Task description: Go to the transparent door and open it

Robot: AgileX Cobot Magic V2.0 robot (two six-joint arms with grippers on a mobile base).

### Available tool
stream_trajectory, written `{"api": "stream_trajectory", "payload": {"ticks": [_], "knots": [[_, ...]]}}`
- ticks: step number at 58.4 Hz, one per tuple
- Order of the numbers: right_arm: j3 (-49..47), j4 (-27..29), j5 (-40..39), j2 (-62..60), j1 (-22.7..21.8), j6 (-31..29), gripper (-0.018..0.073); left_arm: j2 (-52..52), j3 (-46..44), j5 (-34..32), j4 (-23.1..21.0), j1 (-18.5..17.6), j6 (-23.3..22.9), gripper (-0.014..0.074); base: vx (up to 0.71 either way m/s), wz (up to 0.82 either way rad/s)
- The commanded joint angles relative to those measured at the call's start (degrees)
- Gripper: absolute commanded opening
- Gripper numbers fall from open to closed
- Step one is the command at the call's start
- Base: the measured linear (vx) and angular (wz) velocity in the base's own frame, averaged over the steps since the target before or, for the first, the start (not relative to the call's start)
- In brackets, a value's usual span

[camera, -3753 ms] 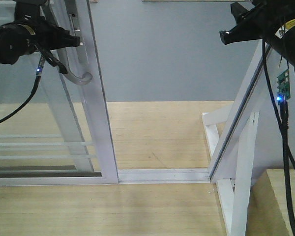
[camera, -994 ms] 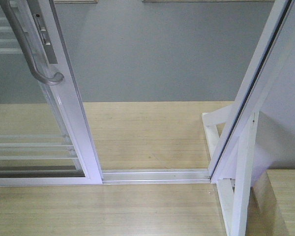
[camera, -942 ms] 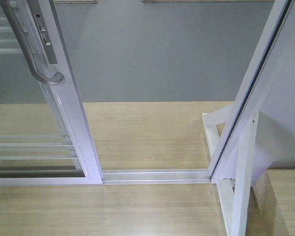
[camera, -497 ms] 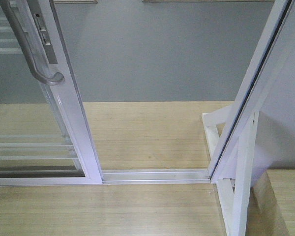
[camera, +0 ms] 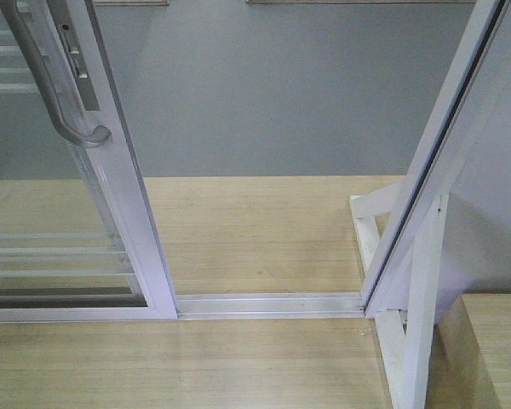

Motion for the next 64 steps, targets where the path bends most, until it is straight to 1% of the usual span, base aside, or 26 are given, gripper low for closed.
{"api": "stream_trajectory", "payload": {"ticks": [1,8,12,19,25,30,34,37,40,53,64], "knots": [[-1.59,-0.41,-4.60,0.56,-0.09,0.06,-0.0009,0.38,-1.63,-4.00,-0.68,-0.38,-0.45,-0.0008,0.00,0.00],[-1.59,-0.41,-4.60,0.56,-0.09,0.06,-0.0009,-1.11,-1.63,-3.78,-0.68,-0.38,-0.45,-0.0008,0.00,0.00],[-1.59,-0.41,-4.60,0.56,-0.09,0.06,-0.0009,-3.30,-0.86,-3.77,1.07,-0.31,0.23,-0.0008,0.00,0.00],[-1.59,-0.41,-4.60,0.56,-0.09,0.06,-0.0009,-8.32,4.86,-6.11,1.20,-0.31,0.18,-0.0007,0.00,0.00],[-1.59,-0.41,-4.60,0.56,-0.09,0.06,-0.0009,-13.37,11.90,-11.37,0.79,-0.31,-0.28,-0.0007,0.00,0.00],[-1.59,-0.41,-4.60,0.56,-0.09,0.06,-0.0009,-17.52,17.93,-17.74,0.67,-0.31,-0.96,-0.0007,0.00,0.00],[-1.59,-0.41,-4.60,0.56,-0.09,0.06,-0.0009,-19.05,21.49,-23.38,0.66,-0.31,-2.73,-0.0007,0.00,0.00],[-1.59,-0.41,-4.59,0.49,-0.09,0.06,-0.0009,-18.46,20.82,-20.87,1.71,-0.31,-2.73,-0.0007,0.00,0.00],[-1.59,-0.41,-4.59,0.55,-0.09,0.06,-0.0009,-18.74,20.76,-20.93,2.75,-0.31,-2.03,-0.0007,0.00,0.00],[-1.59,-0.41,-4.59,0.64,-0.09,0.06,-0.0009,-18.68,20.83,-19.48,2.29,-0.31,-2.05,-0.0006,0.00,0.00],[-1.59,-0.41,-4.59,0.64,-0.09,0.06,-0.0009,-18.68,20.83,-19.48,2.29,-0.31,-2.05,-0.0006,0.00,0.00]]}}
